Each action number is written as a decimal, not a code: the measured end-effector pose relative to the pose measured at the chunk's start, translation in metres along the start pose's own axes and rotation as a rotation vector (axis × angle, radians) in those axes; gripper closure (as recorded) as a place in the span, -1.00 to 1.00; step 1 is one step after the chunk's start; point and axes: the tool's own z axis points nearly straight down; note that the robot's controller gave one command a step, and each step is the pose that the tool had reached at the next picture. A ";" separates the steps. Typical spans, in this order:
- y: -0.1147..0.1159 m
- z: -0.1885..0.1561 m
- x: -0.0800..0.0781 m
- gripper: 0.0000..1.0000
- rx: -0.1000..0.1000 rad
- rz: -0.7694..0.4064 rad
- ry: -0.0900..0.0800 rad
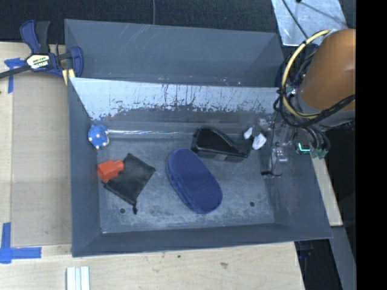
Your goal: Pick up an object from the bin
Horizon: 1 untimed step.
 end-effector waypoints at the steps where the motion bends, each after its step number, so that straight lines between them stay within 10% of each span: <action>1: 0.128 0.006 0.046 -1.00 -0.003 -0.072 -0.003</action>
Offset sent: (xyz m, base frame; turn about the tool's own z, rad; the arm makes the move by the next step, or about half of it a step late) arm -0.0451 0.1234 -0.0056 -0.0645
